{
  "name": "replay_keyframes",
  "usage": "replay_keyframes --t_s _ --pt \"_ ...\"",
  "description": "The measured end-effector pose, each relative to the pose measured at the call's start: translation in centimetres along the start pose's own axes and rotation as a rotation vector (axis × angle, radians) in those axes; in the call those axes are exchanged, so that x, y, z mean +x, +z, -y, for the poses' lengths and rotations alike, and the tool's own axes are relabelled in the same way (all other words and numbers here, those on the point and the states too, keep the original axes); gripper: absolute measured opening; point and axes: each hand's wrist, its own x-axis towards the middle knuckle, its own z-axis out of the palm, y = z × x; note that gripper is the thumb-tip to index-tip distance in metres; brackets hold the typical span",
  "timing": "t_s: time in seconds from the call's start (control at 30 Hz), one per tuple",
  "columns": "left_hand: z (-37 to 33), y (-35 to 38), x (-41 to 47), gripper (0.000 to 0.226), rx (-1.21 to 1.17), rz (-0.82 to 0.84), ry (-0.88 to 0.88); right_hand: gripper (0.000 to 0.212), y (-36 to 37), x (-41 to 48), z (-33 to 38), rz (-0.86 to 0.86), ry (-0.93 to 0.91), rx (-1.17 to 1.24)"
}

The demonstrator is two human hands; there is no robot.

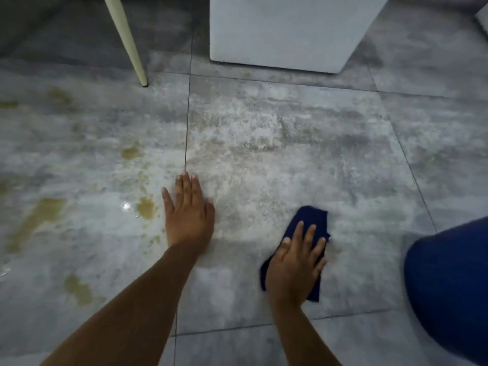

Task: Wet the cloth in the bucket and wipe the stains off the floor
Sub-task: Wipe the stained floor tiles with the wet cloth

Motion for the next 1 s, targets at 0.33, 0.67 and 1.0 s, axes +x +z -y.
replay_keyframes --t_s 0.33,0.67,1.0 --pt "3.6 0.0 -12.6 0.061 0.021 -0.015 0.004 0.05 0.9 -1.0 2.5 0.148 -0.464 -0.047" --pt "3.3 -1.0 -12.8 0.059 0.014 0.005 -0.038 0.055 -0.2 -6.3 -0.3 0.244 -0.875 -0.144" --pt "11.4 -2.9 -21.8 0.059 0.086 -0.058 -0.222 0.058 0.0 -14.3 0.2 0.284 -0.911 -0.051"
